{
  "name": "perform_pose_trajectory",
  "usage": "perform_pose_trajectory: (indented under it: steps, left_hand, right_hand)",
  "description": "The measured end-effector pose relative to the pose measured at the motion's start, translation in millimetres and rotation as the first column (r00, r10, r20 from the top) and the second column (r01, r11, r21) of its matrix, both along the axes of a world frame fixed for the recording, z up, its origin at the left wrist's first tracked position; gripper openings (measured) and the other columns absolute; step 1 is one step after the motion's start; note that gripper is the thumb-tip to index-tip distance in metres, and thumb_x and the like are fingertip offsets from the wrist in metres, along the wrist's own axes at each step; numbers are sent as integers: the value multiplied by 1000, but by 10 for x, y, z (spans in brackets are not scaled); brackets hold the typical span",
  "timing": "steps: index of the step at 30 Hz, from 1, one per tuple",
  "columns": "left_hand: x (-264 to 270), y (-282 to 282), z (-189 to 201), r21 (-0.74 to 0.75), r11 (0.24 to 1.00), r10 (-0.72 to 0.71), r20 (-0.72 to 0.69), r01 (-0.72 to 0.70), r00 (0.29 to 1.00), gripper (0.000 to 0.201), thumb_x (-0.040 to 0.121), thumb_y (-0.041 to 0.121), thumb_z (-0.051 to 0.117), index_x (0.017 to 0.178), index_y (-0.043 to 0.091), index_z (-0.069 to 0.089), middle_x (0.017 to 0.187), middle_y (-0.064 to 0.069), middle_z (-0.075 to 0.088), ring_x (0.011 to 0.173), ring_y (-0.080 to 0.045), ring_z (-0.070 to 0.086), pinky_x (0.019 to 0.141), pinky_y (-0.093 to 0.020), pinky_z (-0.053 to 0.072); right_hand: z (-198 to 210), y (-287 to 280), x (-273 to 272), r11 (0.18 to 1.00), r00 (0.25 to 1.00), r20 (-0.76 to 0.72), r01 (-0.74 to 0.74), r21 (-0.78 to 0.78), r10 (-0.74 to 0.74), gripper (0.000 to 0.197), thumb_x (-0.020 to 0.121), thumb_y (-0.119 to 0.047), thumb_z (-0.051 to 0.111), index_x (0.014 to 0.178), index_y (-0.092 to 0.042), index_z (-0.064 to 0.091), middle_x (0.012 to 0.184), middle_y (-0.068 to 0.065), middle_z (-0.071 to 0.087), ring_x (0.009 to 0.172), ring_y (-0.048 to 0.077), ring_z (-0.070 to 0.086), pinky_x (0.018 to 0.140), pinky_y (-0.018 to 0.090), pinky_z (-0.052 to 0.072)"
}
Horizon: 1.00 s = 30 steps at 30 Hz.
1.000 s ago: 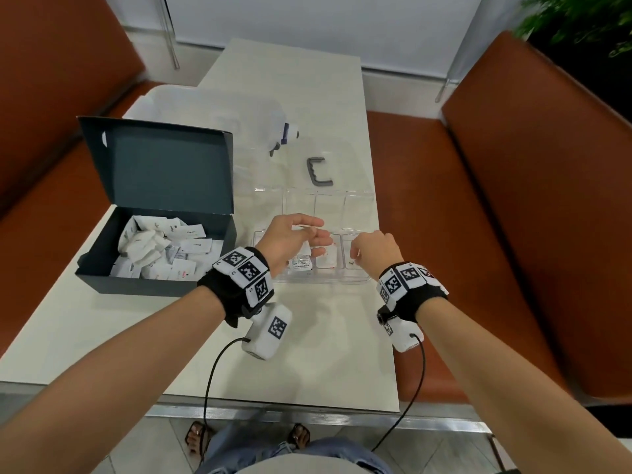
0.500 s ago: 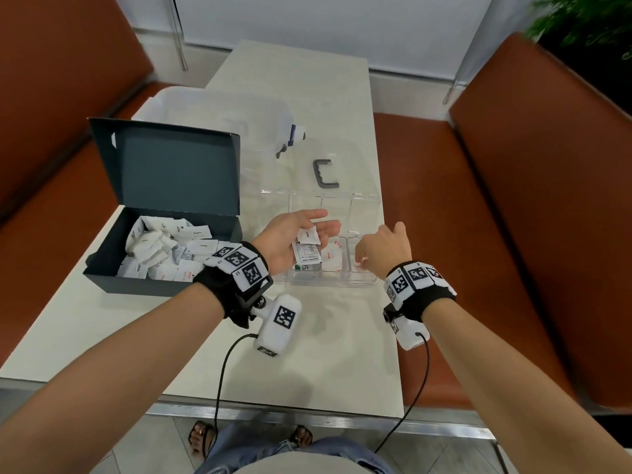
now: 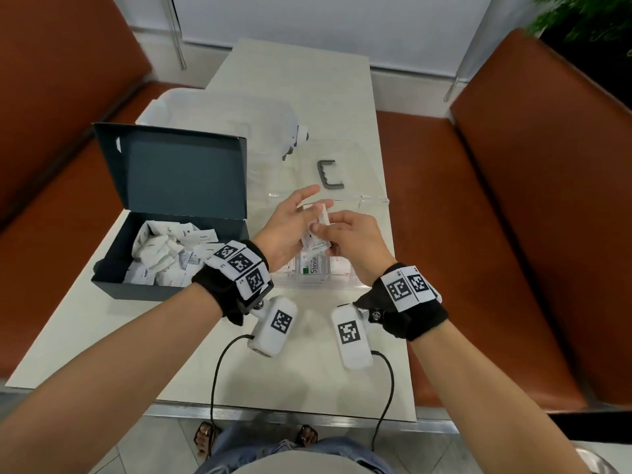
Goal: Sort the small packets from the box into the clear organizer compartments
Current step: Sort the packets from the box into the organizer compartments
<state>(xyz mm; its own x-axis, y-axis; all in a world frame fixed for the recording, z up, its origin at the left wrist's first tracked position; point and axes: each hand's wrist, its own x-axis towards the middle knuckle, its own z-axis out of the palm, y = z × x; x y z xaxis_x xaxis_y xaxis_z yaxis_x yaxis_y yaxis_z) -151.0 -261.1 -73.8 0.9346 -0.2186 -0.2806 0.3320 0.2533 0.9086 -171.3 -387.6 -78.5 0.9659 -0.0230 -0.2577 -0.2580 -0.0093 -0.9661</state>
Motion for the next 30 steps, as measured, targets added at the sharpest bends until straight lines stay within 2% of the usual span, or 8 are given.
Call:
perform_pose_trajectory:
  steps: [4, 9, 11, 14, 18, 22, 27, 30]
  left_hand:
    - [-1, 253, -45, 58, 995, -73, -69, 78, 995, 33, 94, 20, 62, 124, 6, 60, 106, -11, 68, 92, -22, 67, 81, -38, 59]
    - [5, 546, -126, 154, 988, 12, -5, -11, 1000, 13, 90, 12, 66, 101, 5, 69, 86, -6, 70, 73, -14, 69, 61, -24, 55]
    - [41, 648, -129, 210, 977, 30, 9, -31, 1000, 18, 89, 11, 68, 104, 2, 69, 86, -6, 69, 74, -15, 66, 62, -26, 57]
    - [60, 782, -152, 258, 966, 12, 24, -17, 1000, 26, 86, 13, 72, 109, 1, 69, 94, -12, 70, 80, -18, 67, 72, -31, 59]
    - [84, 1001, -203, 262, 962, 78, 23, -81, 997, 25, 87, 9, 70, 109, -2, 69, 90, -10, 71, 73, -14, 69, 63, -25, 58]
    - [76, 1195, -270, 277, 956, 102, 1, -98, 995, 25, 87, 11, 70, 108, -2, 68, 86, -8, 68, 72, -14, 67, 58, -21, 55]
    - [40, 1298, -321, 277, 958, 80, 5, -78, 997, 20, 87, 13, 70, 105, 2, 69, 85, -6, 68, 71, -12, 67, 60, -20, 55]
    - [28, 1315, -322, 259, 964, 62, -15, -56, 998, 17, 89, 17, 68, 102, 6, 70, 85, -5, 70, 71, -11, 68, 60, -21, 55]
  right_hand:
    - [22, 85, 90, 997, 997, 12, 72, -3, -72, 26, 80, -8, 76, 100, 1, 64, 77, 9, 69, 62, 15, 65, 52, 22, 49]
    - [39, 210, 163, 976, 991, -21, -133, -173, 131, 22, 80, -16, 77, 95, -6, 64, 83, 6, 70, 70, 12, 65, 62, 24, 53]
    - [43, 274, 212, 967, 993, -6, -117, -227, 118, 16, 84, -21, 73, 92, -8, 67, 79, 2, 68, 66, 10, 62, 60, 21, 50]
    - [33, 369, 278, 979, 997, 13, -78, -191, 82, 6, 83, -11, 73, 84, -7, 68, 68, 3, 65, 56, 9, 60, 56, 20, 50]
    - [-92, 443, 337, 970, 999, -53, 0, -242, -14, 13, 78, -2, 75, 84, -6, 64, 65, 8, 64, 51, 13, 58, 50, 21, 48]
    - [-326, 552, 281, 876, 995, -104, -61, -479, 12, 23, 76, -3, 76, 83, -11, 55, 72, 14, 67, 47, 13, 57, 45, 21, 47]
    - [-516, 740, 293, 712, 998, -26, -62, -700, 61, 22, 79, -7, 72, 73, -16, 53, 89, 16, 68, 82, 26, 65, 72, 29, 51]
    - [-590, 805, 307, 620, 994, -12, -76, -781, 106, 14, 82, -10, 69, 79, -14, 55, 90, 13, 67, 81, 25, 63, 67, 27, 46]
